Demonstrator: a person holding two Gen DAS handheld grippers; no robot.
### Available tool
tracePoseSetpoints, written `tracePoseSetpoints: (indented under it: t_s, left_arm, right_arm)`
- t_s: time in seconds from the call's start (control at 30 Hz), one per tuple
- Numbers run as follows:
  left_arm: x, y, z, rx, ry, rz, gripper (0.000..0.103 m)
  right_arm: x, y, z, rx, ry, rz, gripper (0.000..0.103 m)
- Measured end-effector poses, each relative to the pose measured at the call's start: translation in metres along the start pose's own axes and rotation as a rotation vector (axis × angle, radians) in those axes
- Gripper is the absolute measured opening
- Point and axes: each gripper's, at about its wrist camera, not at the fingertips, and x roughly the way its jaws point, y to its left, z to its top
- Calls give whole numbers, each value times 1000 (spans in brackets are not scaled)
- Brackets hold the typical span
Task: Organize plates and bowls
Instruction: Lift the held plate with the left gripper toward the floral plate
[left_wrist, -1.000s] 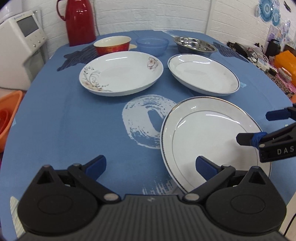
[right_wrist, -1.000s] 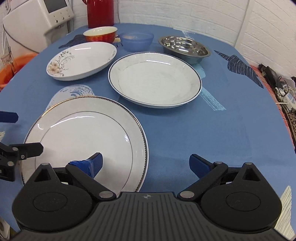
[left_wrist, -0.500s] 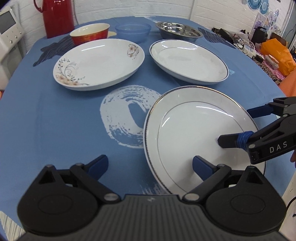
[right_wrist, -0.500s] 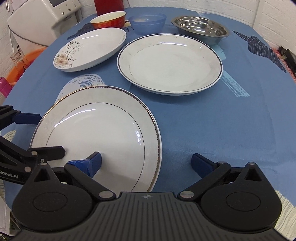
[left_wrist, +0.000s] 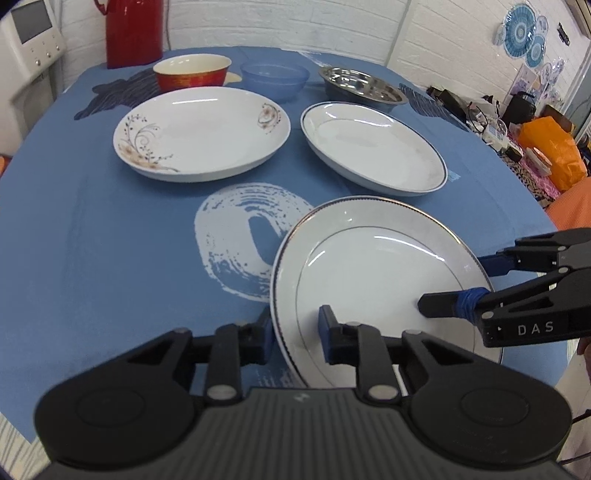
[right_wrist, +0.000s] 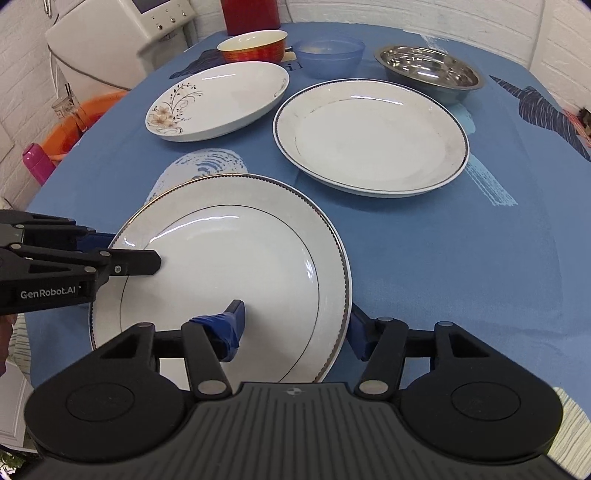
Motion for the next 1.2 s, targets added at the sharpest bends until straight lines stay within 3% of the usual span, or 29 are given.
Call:
tracePoseSetpoints:
  t_s: [0.07, 0.3, 0.7, 0.97, 1.2]
  left_arm:
    - [-1, 2, 2, -34, 12, -8, 12]
    - [-17, 12, 0, -48, 6, 19, 11]
    - [-70, 92, -13, -139, -38, 183, 11]
    - [-61, 106, -27, -172, -15, 144, 13]
    - [-51, 100, -7, -153, -48, 172, 13]
  right_arm:
    - [-2, 3, -3, 37, -2, 12, 43]
    - [-2, 15, -5, 118, 22, 77, 47]
    - [22, 111, 16, 9, 85, 239, 49]
    - [21, 117, 15, -15, 98, 186, 51]
    - [29, 111, 28, 14, 84, 158, 52]
